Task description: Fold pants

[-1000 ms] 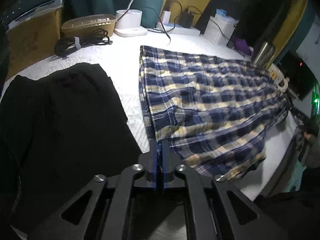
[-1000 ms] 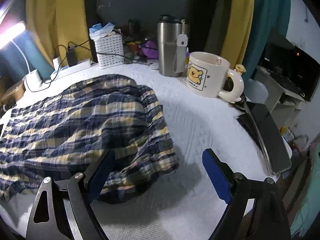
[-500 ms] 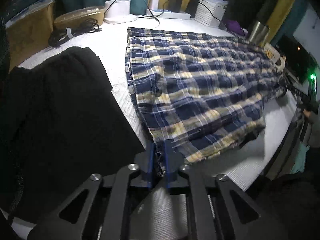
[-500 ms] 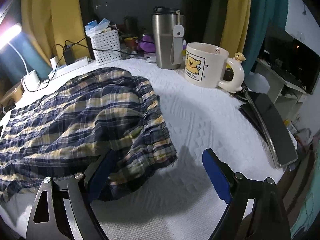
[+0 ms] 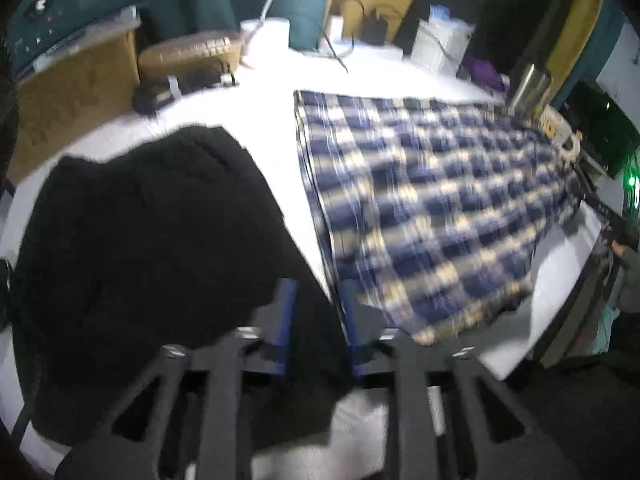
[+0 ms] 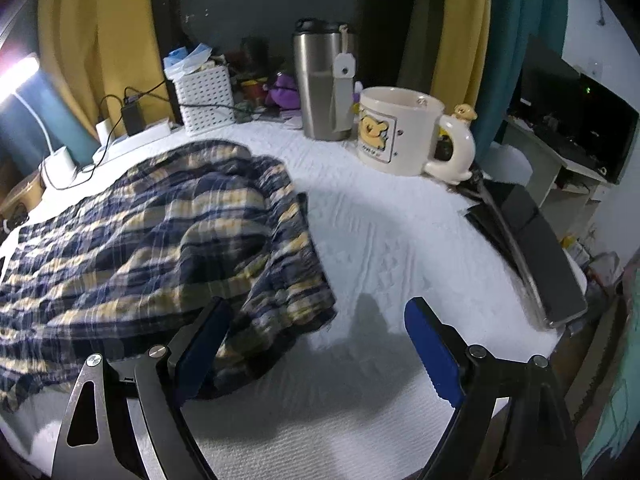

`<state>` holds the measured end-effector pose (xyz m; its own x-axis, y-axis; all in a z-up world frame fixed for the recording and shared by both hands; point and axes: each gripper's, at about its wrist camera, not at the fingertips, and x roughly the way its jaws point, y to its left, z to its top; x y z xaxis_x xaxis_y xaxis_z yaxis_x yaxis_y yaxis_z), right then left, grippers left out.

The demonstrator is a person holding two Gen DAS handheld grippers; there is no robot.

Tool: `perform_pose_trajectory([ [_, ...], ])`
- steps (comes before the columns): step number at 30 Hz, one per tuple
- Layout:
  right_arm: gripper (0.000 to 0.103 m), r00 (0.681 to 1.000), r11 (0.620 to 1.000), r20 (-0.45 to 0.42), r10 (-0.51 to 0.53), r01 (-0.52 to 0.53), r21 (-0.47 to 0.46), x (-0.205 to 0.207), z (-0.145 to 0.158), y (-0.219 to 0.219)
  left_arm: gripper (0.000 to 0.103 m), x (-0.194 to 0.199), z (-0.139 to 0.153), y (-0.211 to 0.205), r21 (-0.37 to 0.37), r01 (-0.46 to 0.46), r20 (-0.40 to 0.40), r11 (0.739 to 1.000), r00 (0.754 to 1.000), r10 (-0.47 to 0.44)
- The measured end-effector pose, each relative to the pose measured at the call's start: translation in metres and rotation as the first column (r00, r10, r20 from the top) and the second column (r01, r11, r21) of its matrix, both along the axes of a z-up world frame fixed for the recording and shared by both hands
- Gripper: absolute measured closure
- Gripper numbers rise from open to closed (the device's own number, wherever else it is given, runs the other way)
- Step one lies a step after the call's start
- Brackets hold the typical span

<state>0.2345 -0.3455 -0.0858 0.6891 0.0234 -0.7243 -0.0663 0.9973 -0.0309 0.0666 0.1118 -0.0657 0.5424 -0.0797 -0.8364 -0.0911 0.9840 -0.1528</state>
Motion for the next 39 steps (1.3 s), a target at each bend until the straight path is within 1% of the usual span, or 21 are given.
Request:
perform_pose_trajectory([
  [1, 0.013, 1.000, 1.000, 0.006, -0.003, 0.003, 0.003, 0.001, 0.002, -0.001, 0.059, 0.006, 0.003, 0.002, 0.003, 0.001, 0.015, 1.000, 1.000, -0.001],
  [3, 0.013, 1.000, 1.000, 0.017, -0.004, 0.004, 0.006, 0.005, 0.006, -0.001, 0.059, 0.025, 0.006, 0.003, 0.012, 0.003, 0.031, 1.000, 1.000, -0.004],
  [5, 0.013, 1.000, 1.000, 0.018, 0.000, -0.001, 0.008, 0.010, 0.007, 0.002, 0.059, 0.046, 0.003, 0.003, 0.001, 0.022, 0.038, 1.000, 0.999, -0.022],
  [9, 0.013, 1.000, 1.000, 0.011, 0.013, -0.013, 0.012, 0.018, 0.004, 0.009, 0.059, 0.086, -0.014, 0.002, -0.012, 0.043, 0.018, 0.999, 0.999, -0.043],
  [14, 0.013, 1.000, 1.000, -0.001, 0.011, -0.011, -0.010, 0.026, -0.001, 0.015, 0.059, 0.113, -0.036, 0.003, 0.022, 0.040, -0.020, 0.999, 0.999, -0.040],
  [15, 0.013, 1.000, 1.000, -0.005, 0.012, -0.012, -0.009, 0.027, -0.002, 0.015, 0.059, 0.115, -0.039, 0.003, 0.025, 0.046, -0.021, 0.999, 0.999, -0.046],
  [17, 0.013, 1.000, 1.000, -0.010, 0.012, -0.012, -0.015, 0.031, -0.004, 0.016, 0.083, 0.116, -0.039, 0.002, 0.052, 0.048, 0.005, 0.997, 0.999, -0.048],
  [18, 0.013, 1.000, 1.000, -0.013, 0.012, -0.012, -0.016, 0.032, -0.005, 0.017, 0.094, 0.117, -0.040, 0.002, 0.066, 0.042, 0.004, 0.997, 0.999, -0.042],
  [22, 0.013, 1.000, 1.000, -0.024, 0.013, -0.013, -0.019, 0.039, -0.010, 0.019, 0.099, 0.116, -0.040, 0.009, 0.060, 0.016, 0.014, 0.998, 1.000, -0.017],
  [26, 0.013, 0.999, 1.000, -0.032, 0.024, -0.024, -0.018, 0.043, -0.013, 0.024, 0.099, 0.113, -0.041, 0.014, 0.045, -0.011, 0.029, 0.999, 1.000, 0.010],
  [30, 0.013, 0.998, 0.999, -0.038, 0.043, -0.043, -0.018, 0.045, -0.014, 0.030, 0.099, 0.113, -0.040, 0.014, 0.069, -0.033, 0.027, 0.997, 0.999, 0.031],
  [32, 0.013, 0.998, 0.999, -0.042, 0.049, -0.050, -0.018, 0.045, -0.015, 0.031, 0.098, 0.113, -0.038, 0.019, 0.045, -0.052, 0.019, 0.998, 0.999, 0.051],
  [35, 0.013, 0.998, 0.999, -0.043, 0.045, -0.046, -0.018, 0.045, -0.015, 0.029, 0.098, 0.113, -0.031, 0.029, 0.033, -0.102, 0.016, 0.994, 0.995, 0.102],
  [36, 0.013, 0.998, 0.999, -0.042, 0.042, -0.043, -0.019, 0.044, -0.015, 0.028, 0.098, 0.114, -0.026, 0.031, 0.021, -0.104, 0.027, 0.994, 0.994, 0.103],
  [38, 0.013, 0.999, 0.999, -0.036, 0.035, -0.036, -0.022, 0.044, -0.013, 0.026, 0.098, 0.117, -0.017, 0.032, 0.022, -0.099, 0.056, 0.995, 0.994, 0.098],
  [39, 0.013, 0.999, 0.999, -0.033, 0.033, -0.034, -0.022, 0.044, -0.012, 0.025, 0.096, 0.120, -0.013, 0.031, 0.021, -0.090, 0.068, 0.996, 0.994, 0.088],
])
